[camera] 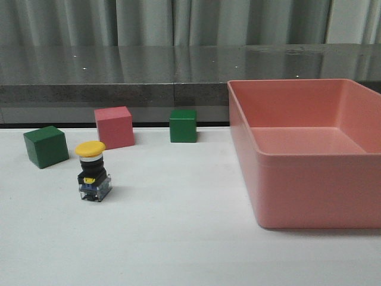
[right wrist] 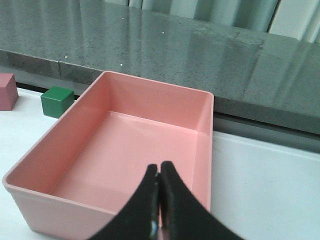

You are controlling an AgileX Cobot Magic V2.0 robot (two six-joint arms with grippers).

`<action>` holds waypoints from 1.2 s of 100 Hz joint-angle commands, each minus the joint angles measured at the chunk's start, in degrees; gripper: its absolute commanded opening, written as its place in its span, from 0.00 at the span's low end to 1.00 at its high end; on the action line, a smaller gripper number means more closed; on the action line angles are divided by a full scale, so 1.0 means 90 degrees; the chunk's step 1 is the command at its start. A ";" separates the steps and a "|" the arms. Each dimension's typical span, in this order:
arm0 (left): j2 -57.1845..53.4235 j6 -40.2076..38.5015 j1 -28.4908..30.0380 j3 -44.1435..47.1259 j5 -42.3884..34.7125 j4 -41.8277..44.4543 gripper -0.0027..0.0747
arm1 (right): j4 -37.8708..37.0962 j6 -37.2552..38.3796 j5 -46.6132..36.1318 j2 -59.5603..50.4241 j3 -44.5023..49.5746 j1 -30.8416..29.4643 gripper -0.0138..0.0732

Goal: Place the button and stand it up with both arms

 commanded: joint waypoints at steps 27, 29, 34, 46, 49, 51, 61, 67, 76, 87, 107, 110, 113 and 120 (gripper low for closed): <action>-0.0076 -0.0707 0.0116 0.0100 -0.1664 0.0275 0.01 | 0.0071 -0.0008 -0.0447 0.0054 -0.0161 -0.0009 0.03; -0.0130 -0.0838 0.0185 0.0192 -0.1863 0.0399 0.01 | 0.0071 -0.0008 -0.0447 0.0054 -0.0161 -0.0009 0.03; -0.0287 -0.1130 0.0316 0.0448 -0.2114 0.0560 0.01 | 0.0071 -0.0008 -0.0447 0.0054 -0.0161 -0.0009 0.03; -0.0839 -0.1556 0.0730 0.1194 -0.2508 0.0732 0.01 | 0.0071 -0.0008 -0.0447 0.0054 -0.0161 -0.0009 0.03; -0.1002 -0.1663 0.0815 0.1386 -0.2557 0.0774 0.01 | 0.0071 -0.0008 -0.0447 0.0054 -0.0161 -0.0009 0.03; -0.1178 -0.1772 0.0899 0.1578 -0.2587 0.0845 0.01 | 0.0071 -0.0008 -0.0447 0.0054 -0.0161 -0.0009 0.03; -0.1842 -0.2119 0.1184 0.2208 -0.2647 0.0953 0.01 | 0.0071 -0.0008 -0.0447 0.0054 -0.0161 -0.0009 0.03; -0.2267 -0.2299 0.1351 0.2518 -0.2694 0.1054 0.01 | 0.0071 -0.0008 -0.0447 0.0054 -0.0161 -0.0009 0.03; -0.2754 -0.2485 0.1541 0.2884 -0.2689 0.1054 0.01 | 0.0071 -0.0008 -0.0447 0.0054 -0.0161 -0.0009 0.03; -0.2989 -0.2485 0.1661 0.3151 -0.2804 0.1139 0.01 | 0.0071 -0.0008 -0.0441 0.0060 -0.0161 -0.0009 0.03; -0.3005 -0.2485 0.1669 0.3416 -0.3293 0.1169 0.01 | 0.0071 -0.0008 -0.0440 0.0054 -0.0161 -0.0009 0.03; -0.3005 -0.2485 0.1669 0.3416 -0.3256 0.1204 0.01 | 0.0071 -0.0008 -0.0440 0.0054 -0.0161 -0.0009 0.03; -0.3005 -0.2485 0.1669 0.3416 -0.3315 0.1215 0.01 | 0.0071 -0.0008 -0.0440 0.0054 -0.0161 -0.0009 0.03; -0.3005 -0.2485 0.1669 0.3416 -0.3364 0.1215 0.01 | 0.0071 -0.0008 -0.0440 0.0054 -0.0161 -0.0009 0.03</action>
